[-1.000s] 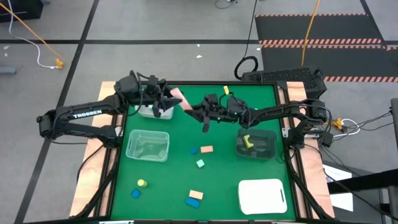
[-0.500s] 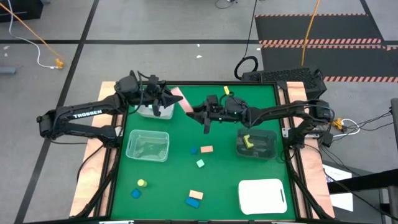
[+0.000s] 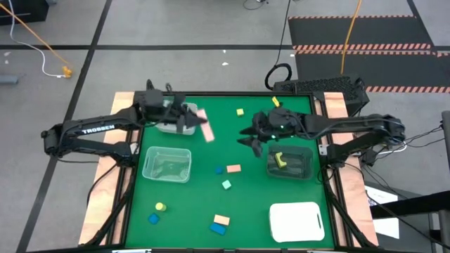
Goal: Sort & place blocks by color
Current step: Put the top brown block into the transparent bin, then put the top blue block into the white bin
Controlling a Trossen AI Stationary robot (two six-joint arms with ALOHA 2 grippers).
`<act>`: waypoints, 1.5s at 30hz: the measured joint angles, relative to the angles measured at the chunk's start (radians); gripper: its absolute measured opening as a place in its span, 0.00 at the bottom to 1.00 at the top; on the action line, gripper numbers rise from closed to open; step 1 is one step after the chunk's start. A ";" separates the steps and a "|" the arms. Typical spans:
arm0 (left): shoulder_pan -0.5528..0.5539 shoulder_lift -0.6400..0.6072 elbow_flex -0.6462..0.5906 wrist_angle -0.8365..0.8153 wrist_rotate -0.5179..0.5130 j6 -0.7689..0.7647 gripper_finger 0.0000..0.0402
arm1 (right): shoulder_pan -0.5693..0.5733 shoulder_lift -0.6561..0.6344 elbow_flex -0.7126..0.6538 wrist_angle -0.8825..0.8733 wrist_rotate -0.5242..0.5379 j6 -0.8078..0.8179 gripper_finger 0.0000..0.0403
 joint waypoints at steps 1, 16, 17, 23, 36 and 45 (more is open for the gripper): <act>-0.006 -0.003 0.000 -0.068 0.003 -0.008 0.14 | 0.012 -0.008 0.000 -0.023 0.000 0.007 0.49; -0.185 -0.088 0.000 -0.922 -0.136 -0.202 0.14 | 0.098 -0.023 -0.196 0.159 0.068 -0.071 0.47; -0.207 -0.087 0.000 -0.975 -0.161 -0.224 0.14 | 0.098 -0.022 -0.233 0.222 0.080 -0.064 0.47; -0.317 -0.065 0.000 -1.137 -0.324 -0.365 0.14 | 0.098 -0.011 -0.412 0.541 0.086 -0.048 0.47; -0.382 -0.010 0.000 -1.137 -0.394 -0.497 0.27 | 0.101 0.230 -0.314 0.582 0.080 -0.153 0.47; -0.408 0.020 0.000 -1.110 -0.395 -0.533 0.27 | 0.110 0.400 -0.211 0.578 0.080 -0.196 0.48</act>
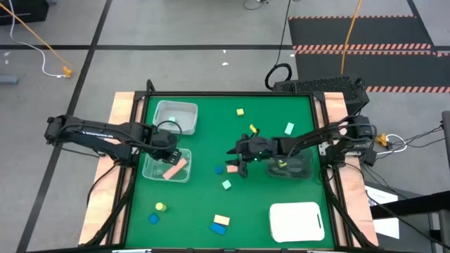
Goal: Sort & place blocks by color
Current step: Put the top blue block into the white bin
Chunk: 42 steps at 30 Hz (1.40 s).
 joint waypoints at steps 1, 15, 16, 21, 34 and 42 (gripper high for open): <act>-0.004 -0.001 0.000 0.021 -0.001 -0.003 0.27 | 0.003 0.015 0.010 -0.002 -0.001 -0.014 0.48; -0.069 -0.008 0.000 0.480 -0.082 0.030 0.27 | 0.036 0.204 0.112 0.006 -0.054 -0.225 0.61; -0.073 -0.008 0.000 0.504 -0.092 0.033 0.27 | 0.033 0.215 0.112 0.013 -0.055 -0.225 0.61; -0.097 -0.008 0.000 0.591 -0.115 0.051 0.27 | 0.023 0.270 0.112 0.062 -0.055 -0.217 0.61; -0.119 -0.008 0.000 0.615 -0.135 0.063 0.27 | 0.020 0.316 0.110 0.114 -0.059 -0.180 0.57; -0.119 -0.008 0.000 0.615 -0.148 0.063 0.27 | 0.020 0.316 0.110 0.112 -0.059 -0.195 0.48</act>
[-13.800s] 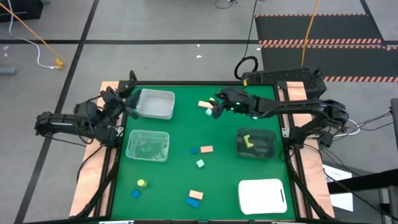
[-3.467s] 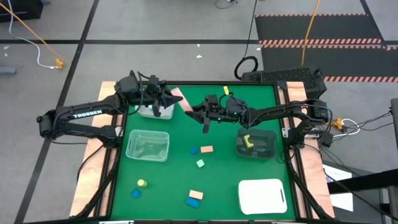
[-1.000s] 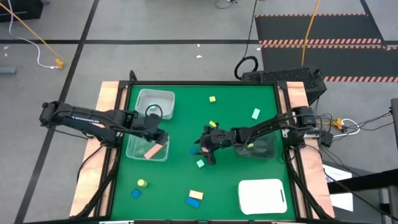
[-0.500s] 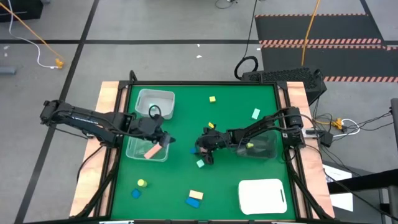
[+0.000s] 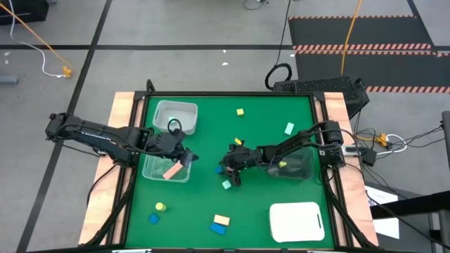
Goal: Sort & place blocks by color
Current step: Put the top blue block into the white bin
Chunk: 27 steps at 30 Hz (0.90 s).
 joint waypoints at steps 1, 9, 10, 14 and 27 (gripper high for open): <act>0.000 0.000 0.000 0.000 0.000 0.000 0.27 | 0.000 0.000 0.000 -0.001 0.000 0.000 0.47; 0.000 0.000 0.000 0.002 -0.001 -0.011 0.27 | 0.000 0.000 0.000 0.024 -0.019 0.000 0.42; 0.000 0.000 0.000 0.002 -0.001 -0.011 0.27 | -0.001 0.000 0.000 0.022 -0.021 0.000 0.42; 0.000 0.000 0.000 0.002 -0.001 -0.014 0.27 | -0.001 0.000 0.000 0.022 -0.022 0.000 0.42; 0.000 0.000 0.000 0.002 -0.002 -0.009 0.27 | -0.002 0.013 0.000 0.032 -0.020 0.000 0.42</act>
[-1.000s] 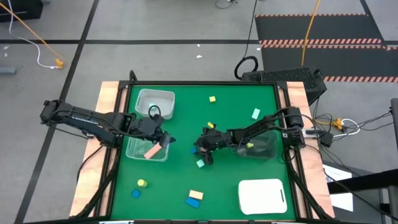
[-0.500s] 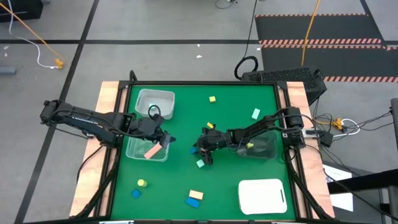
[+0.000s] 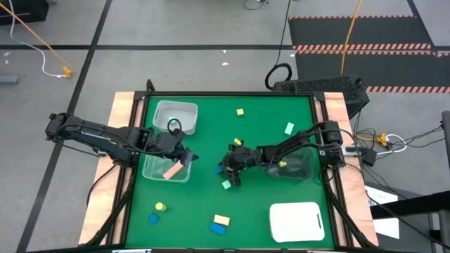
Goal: Sort & place blocks by color
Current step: Put the top blue block into the white bin
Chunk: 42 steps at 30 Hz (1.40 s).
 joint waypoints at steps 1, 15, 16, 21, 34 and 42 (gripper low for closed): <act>0.000 0.000 0.000 0.000 0.000 0.002 0.27 | 0.000 0.011 0.000 0.001 0.000 0.001 0.42; 0.000 0.000 0.000 0.000 0.000 0.007 0.27 | 0.015 0.104 0.064 0.009 0.006 0.097 0.30; 0.000 0.000 0.000 0.000 0.000 0.008 0.27 | 0.015 0.102 0.064 0.007 0.006 0.097 0.29; 0.000 0.000 0.000 0.000 0.000 0.029 0.27 | 0.015 0.069 0.062 -0.028 0.000 0.098 0.29; 0.000 0.001 0.000 0.006 -0.043 0.008 0.27 | -0.036 -0.203 0.060 -0.212 0.033 0.086 0.29; -0.005 0.001 0.000 0.071 -0.050 0.050 0.27 | -0.043 -0.471 0.060 -0.435 0.016 0.237 0.29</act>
